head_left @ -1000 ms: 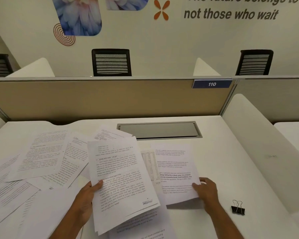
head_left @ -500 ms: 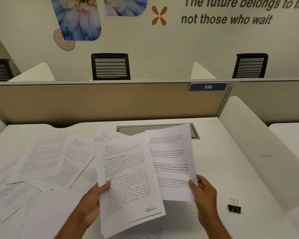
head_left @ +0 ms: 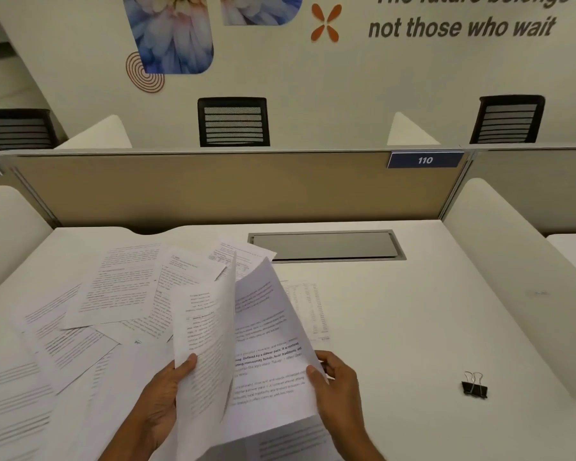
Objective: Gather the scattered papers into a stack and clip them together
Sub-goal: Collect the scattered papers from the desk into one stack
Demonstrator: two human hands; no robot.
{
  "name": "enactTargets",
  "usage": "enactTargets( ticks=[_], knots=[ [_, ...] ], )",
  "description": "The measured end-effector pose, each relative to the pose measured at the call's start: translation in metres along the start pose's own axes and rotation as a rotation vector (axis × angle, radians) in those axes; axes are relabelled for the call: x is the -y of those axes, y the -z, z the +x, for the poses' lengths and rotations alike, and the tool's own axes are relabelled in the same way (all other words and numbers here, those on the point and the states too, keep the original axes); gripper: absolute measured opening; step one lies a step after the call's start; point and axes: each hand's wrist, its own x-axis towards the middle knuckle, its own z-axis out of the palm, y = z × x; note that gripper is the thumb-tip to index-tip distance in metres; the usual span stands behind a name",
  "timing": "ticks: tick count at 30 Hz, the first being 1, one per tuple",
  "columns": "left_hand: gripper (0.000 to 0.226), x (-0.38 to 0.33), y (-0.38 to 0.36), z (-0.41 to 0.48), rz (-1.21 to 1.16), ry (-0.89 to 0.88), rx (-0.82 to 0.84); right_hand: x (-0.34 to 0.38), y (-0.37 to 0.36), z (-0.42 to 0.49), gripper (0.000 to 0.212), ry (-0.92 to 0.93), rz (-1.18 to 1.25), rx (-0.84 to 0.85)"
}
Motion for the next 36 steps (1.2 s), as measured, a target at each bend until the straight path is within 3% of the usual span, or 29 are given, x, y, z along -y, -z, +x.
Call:
enactTargets(
  ticks=[6,13,22,24,26,29,32,36],
  knots=[
    [0.033,-0.007,0.024,-0.011,0.088,-0.004,-0.018,0.008,-0.028,-0.018,0.012,-0.123,0.086,0.094],
    [0.036,-0.013,0.056,-0.028,0.245,0.031,0.088,0.012,-0.033,-0.033,0.026,-0.204,0.122,0.257],
    [0.035,-0.015,0.053,-0.04,0.178,0.095,0.198,0.013,-0.039,-0.039,0.026,-0.217,0.094,0.438],
    [0.039,-0.014,0.054,-0.036,0.158,0.064,0.154,0.009,-0.037,-0.027,0.022,-0.227,0.07,0.355],
    [0.042,-0.013,0.059,-0.03,0.164,0.028,0.094,-0.001,-0.032,-0.006,0.014,-0.18,-0.063,0.094],
    [0.043,-0.01,0.066,-0.024,0.208,-0.001,0.029,-0.013,-0.024,0.031,0.036,-0.076,-0.42,-0.218],
    [0.036,-0.005,0.075,-0.017,0.193,-0.003,-0.02,-0.013,-0.022,0.06,0.069,-0.152,-0.747,-0.248],
    [0.05,0.007,0.088,-0.005,0.151,0.045,-0.081,-0.009,-0.028,0.083,0.083,-0.238,-0.916,-0.22]
  ],
)
